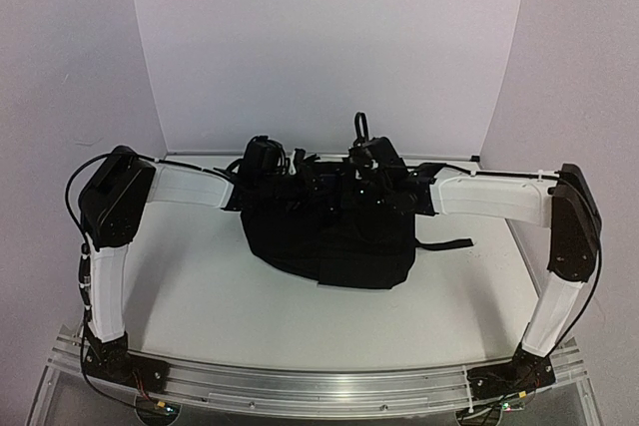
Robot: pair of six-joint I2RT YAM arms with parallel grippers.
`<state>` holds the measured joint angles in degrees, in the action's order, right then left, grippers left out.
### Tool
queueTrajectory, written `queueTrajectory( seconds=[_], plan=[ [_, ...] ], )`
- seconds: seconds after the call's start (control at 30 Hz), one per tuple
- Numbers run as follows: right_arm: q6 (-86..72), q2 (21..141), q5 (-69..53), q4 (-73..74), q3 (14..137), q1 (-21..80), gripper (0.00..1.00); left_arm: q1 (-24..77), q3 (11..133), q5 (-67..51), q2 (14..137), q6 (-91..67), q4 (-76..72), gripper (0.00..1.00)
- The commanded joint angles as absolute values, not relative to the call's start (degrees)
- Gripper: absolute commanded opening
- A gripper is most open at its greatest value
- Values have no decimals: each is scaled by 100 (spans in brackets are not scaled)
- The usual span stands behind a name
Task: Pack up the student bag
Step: Place the personal item in the student bag.
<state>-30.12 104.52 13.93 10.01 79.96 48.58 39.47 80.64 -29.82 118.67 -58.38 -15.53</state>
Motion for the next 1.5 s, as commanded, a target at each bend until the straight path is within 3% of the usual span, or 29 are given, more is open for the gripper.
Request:
queueTrajectory(
  seconds=[0.0,0.27,0.43,0.8,0.97,1.17,1.27,1.47],
  plan=[
    [-3197,10109,757,316,7981,4821,0,4424,8028,-3384,11965,-5736,-1495,0],
    [-3266,10009,691,96,8010,4790,0,4700,8360,-3732,12222,-5564,-1548,0],
    [-3379,9921,1237,105,7893,4650,0,4815,8024,-3453,11845,-5425,-1495,0],
    [-3316,10077,1181,97,8078,4413,0,4903,7461,-4387,11414,-6066,-2344,0],
    [-3319,10060,1061,102,8130,4413,0,4893,7724,-4680,11691,-5729,-1809,12],
    [-3313,9911,1016,105,8054,4413,0,4768,7959,-3990,11444,-4513,-390,26],
    [-3303,9868,881,105,8059,4413,0,4680,7987,-3878,11384,-4386,-322,43],
    [-3235,9739,580,114,7968,4414,0,4484,7795,-3622,11010,-4229,-422,45]
  ],
)
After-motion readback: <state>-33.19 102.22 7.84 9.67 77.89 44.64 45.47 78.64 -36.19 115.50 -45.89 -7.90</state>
